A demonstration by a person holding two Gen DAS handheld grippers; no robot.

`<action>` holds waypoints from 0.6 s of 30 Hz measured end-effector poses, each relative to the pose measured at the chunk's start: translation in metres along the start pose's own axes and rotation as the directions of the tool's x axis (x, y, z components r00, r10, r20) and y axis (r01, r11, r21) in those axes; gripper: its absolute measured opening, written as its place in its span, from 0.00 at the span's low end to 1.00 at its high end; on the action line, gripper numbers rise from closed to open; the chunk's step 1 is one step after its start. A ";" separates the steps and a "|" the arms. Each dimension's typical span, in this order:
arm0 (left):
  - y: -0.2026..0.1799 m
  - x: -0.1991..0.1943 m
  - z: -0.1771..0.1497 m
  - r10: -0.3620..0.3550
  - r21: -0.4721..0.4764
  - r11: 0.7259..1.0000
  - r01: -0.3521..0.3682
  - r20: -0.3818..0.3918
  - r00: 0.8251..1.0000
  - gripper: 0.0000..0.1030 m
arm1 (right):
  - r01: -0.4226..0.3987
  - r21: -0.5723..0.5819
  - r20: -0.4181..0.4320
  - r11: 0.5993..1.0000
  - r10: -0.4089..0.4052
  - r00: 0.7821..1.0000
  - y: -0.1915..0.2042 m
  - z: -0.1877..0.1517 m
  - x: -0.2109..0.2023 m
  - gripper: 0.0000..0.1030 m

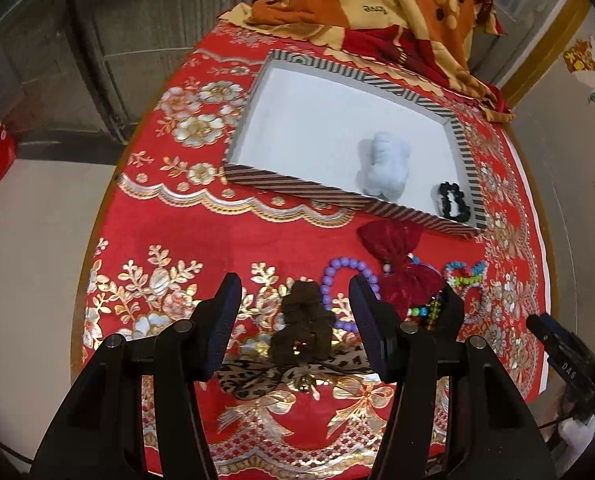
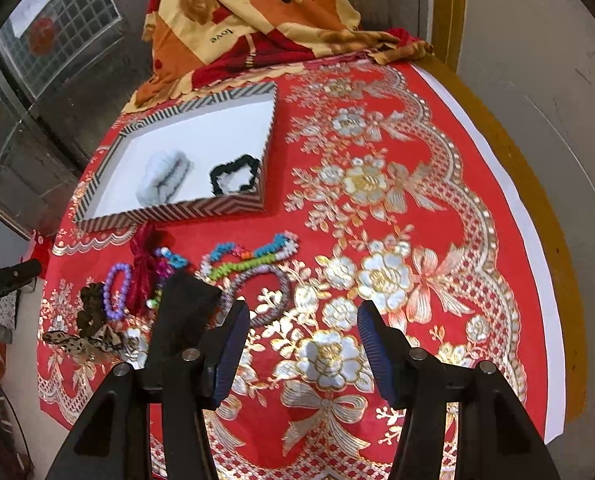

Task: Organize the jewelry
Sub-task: 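Move left tool toward red velvet bow while right tool approaches multicolour beaded bracelet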

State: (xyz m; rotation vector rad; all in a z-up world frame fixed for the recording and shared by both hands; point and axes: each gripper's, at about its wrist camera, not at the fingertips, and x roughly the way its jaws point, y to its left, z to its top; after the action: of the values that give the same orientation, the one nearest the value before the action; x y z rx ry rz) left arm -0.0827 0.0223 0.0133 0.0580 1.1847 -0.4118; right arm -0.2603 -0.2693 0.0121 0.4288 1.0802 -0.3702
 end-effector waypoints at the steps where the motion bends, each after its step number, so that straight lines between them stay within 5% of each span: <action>1: 0.003 0.000 0.000 0.003 -0.007 1.000 -0.003 -0.001 1.000 0.54 | 0.000 0.004 -0.005 1.000 0.000 1.000 -0.002 -0.001 0.001 0.52; 10: 0.011 0.006 0.001 0.002 -0.043 0.999 -0.003 -0.023 1.000 0.54 | -0.002 0.006 -0.024 1.000 0.003 1.000 -0.004 -0.002 0.010 0.52; 18: -0.017 0.017 0.005 -0.038 -0.014 0.999 0.037 -0.058 0.998 0.54 | -0.021 -0.013 -0.046 1.000 0.020 0.999 0.004 0.009 0.031 0.52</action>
State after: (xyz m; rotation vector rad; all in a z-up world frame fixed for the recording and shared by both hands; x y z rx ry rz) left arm -0.0790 0.0004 0.0028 0.0370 1.2469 -0.4383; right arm -0.2382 -0.2732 -0.0118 0.4382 1.1213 -0.3361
